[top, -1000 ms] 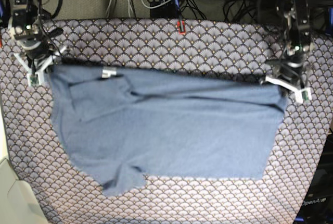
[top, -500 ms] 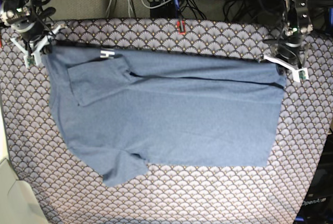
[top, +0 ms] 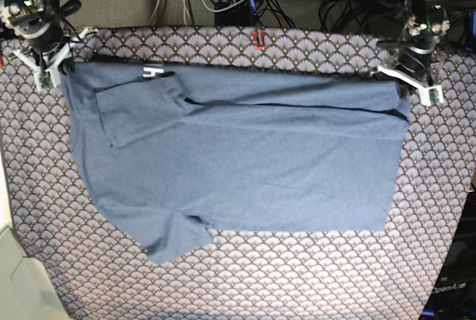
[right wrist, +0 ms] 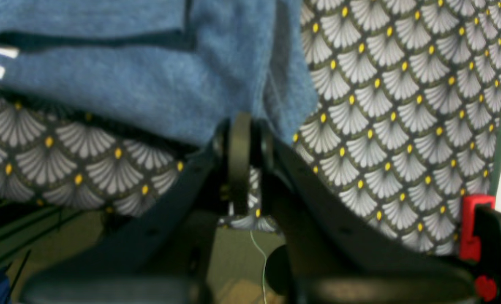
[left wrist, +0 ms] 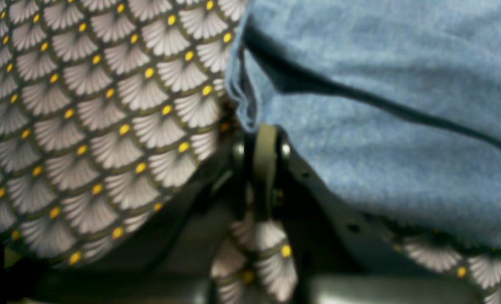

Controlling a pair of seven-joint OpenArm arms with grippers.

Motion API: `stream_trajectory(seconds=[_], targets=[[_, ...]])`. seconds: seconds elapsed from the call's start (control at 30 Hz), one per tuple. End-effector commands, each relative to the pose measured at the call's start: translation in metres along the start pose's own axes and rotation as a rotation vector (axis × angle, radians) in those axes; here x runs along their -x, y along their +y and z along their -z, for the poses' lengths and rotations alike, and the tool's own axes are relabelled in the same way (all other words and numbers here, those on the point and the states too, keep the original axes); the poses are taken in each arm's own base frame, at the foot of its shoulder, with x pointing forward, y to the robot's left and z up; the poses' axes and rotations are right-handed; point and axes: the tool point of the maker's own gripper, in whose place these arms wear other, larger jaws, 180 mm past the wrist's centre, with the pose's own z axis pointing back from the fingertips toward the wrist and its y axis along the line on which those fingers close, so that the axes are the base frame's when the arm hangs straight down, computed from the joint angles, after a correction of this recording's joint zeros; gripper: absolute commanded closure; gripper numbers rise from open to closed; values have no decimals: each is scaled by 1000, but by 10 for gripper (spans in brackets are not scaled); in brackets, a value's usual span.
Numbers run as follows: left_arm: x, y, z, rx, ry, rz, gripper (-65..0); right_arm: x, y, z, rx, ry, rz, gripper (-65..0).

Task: Fold the T-shirt properly
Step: 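Drag the shirt toward the robot with both grippers, flattening it, then hold the edge, then open both grippers and release the shirt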

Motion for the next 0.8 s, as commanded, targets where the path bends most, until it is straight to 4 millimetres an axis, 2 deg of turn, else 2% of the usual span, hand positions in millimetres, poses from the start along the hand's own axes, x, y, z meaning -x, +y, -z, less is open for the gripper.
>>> stream_trajectory(seconds=[0.0, 0.13, 0.4, 0.57, 0.77], targets=[[-13, 15, -4, -38, -44, 13, -5, -4, -5, -4, 11, -15, -15, 0], [-12, 21, -5, -50, -40, 13, -5, -2, -5, -5, 10, -11, -17, 0], [8, 26, -13, -58, 6, 25, -5, 5, -4, -7, 8, 8, -22, 0], [10, 26, -14, -57, 11, 26, -5, 7, -14, -11, 36, 11, -14, 0], [13, 27, -16, -58, 18, 29, -5, 19, -13, -14, 32, 40, -12, 0]])
